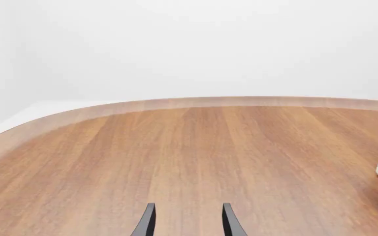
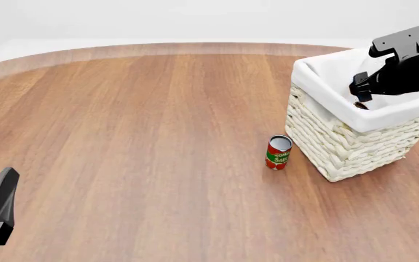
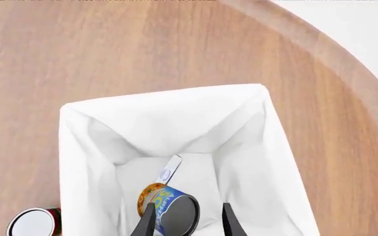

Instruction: Pick up the alphabet soup and the cream cheese box, and put them in the basket.

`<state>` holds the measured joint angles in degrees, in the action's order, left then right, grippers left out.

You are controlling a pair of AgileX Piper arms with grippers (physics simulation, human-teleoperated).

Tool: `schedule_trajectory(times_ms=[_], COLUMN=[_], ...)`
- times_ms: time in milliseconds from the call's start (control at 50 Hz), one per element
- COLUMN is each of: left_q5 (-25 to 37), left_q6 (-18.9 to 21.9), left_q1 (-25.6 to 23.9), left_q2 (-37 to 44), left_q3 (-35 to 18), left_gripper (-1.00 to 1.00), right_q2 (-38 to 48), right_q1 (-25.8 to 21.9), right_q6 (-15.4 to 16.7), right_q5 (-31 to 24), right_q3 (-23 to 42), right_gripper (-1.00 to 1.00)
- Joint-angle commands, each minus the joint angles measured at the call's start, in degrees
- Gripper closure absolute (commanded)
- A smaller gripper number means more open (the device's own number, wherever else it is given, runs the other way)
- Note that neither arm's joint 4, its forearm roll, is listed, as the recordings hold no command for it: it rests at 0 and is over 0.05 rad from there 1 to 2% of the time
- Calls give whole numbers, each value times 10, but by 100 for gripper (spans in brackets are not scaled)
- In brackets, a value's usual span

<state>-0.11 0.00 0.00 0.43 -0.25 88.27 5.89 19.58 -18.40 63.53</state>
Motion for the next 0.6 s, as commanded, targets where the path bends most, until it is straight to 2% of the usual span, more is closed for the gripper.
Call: schedule_trajectory(times_ms=[20,600], left_q5=[0,0], left_q6=[0,0], left_q1=[0,0], left_q2=[0,0], left_q3=[0,0], left_gripper=[-100,-100], right_q2=[-4,-74], right_q1=[0,-19], right_q6=[-2,-25], right_q5=[-1,-33], right_q3=[0,-23], right_gripper=[-100,-100])
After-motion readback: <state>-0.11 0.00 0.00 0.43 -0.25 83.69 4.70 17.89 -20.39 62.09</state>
